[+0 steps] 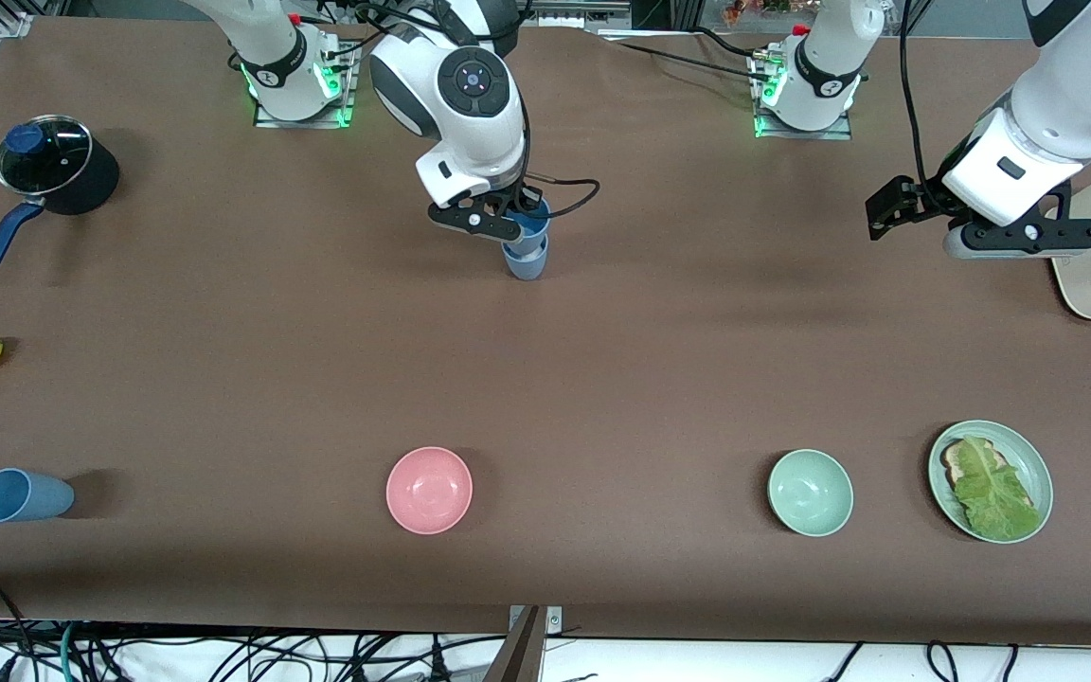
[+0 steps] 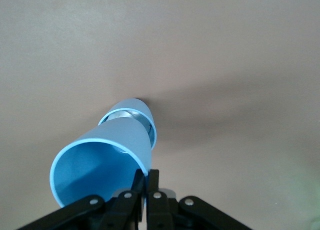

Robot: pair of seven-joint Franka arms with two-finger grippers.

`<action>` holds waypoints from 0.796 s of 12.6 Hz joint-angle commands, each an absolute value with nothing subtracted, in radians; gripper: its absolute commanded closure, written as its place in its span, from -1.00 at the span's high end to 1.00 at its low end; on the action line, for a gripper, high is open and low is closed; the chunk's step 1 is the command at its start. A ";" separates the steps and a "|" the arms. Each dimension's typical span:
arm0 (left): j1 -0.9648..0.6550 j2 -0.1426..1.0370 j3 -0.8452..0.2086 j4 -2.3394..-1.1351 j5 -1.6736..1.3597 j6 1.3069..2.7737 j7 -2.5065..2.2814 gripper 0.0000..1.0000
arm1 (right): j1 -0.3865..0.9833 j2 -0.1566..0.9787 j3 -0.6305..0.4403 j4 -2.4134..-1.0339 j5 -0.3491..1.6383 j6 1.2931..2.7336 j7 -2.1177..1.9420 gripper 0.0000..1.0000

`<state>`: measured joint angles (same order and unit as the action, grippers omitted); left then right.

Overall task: Stack blue cups with both arms
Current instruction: 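Open the right gripper to release the stacked cup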

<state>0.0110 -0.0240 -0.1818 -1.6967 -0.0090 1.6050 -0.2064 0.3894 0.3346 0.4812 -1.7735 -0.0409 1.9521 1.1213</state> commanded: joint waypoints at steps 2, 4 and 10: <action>0.014 -0.009 -0.183 -1.663 -0.017 1.580 -0.183 1.00 | 0.397 0.348 0.477 -1.740 -0.060 1.947 1.141 -0.49; 0.014 -0.009 -0.183 -1.663 -0.017 1.580 -0.184 1.00 | 0.387 0.347 0.476 -1.724 -0.058 1.939 1.137 -0.08; 0.011 -0.009 -0.183 -1.663 -0.015 1.580 -0.187 1.00 | 0.284 0.341 0.453 -1.579 -0.055 1.734 0.969 1.00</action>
<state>0.0110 -0.0229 -0.1820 -1.6959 -0.0090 1.6050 -0.2064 0.3372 0.3337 0.4565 -1.6606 -0.0473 1.8427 1.0549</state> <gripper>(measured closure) 0.000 0.189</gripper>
